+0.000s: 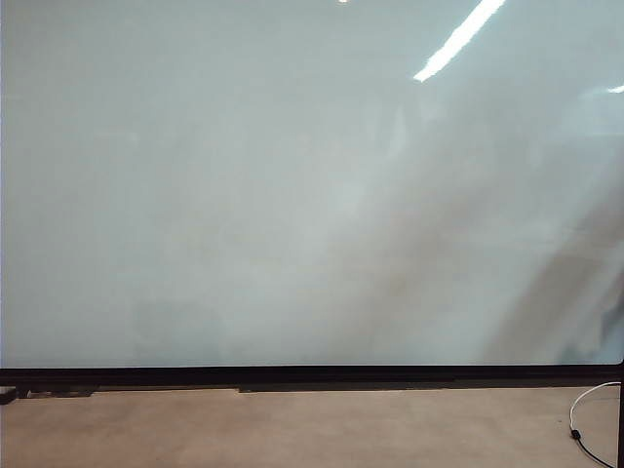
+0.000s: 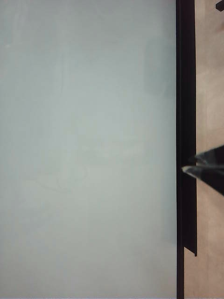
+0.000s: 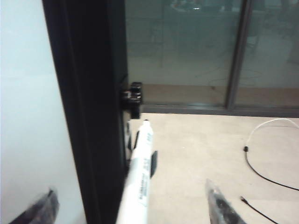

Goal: Pick up the pen on the shelf to the right of the whiteboard and draw a check mark.

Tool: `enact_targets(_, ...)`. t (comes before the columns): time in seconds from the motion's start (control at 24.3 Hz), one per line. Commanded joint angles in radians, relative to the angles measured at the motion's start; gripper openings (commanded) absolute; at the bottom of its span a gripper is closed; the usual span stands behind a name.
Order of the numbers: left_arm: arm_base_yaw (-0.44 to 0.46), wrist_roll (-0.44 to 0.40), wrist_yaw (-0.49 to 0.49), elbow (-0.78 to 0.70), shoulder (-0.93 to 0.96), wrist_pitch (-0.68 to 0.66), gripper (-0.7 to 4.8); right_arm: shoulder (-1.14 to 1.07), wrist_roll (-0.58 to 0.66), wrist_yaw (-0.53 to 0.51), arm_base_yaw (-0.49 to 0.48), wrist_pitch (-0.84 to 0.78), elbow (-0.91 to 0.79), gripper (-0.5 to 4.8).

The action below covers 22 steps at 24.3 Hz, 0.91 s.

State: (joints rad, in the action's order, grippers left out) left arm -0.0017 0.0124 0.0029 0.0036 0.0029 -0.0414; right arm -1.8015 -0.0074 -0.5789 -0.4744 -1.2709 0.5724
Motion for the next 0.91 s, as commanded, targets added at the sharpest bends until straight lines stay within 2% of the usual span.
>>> enact_targets(0.04, 0.000, -0.005, 0.001, 0.003, 0.000, 0.013, -0.05, -0.018, 0.008, 0.005, 0.021, -0.020, 0.013, 4.14)
enact_targets(0.29, 0.000, -0.005, 0.001, 0.003, 0.000, 0.013, -0.05, -0.063, 0.008, 0.063, 0.053, -0.021, 0.030, 4.13)
enact_targets(0.66, 0.000, -0.005, 0.001, 0.003, 0.000, 0.012, -0.04, -0.067, 0.009, 0.072, 0.046, -0.036, 0.037, 4.08)
enact_targets(0.91, 0.000, -0.005, 0.000, 0.003, 0.000, 0.013, -0.04, -0.069, 0.015, 0.063, 0.045, -0.021, 0.061, 3.86)
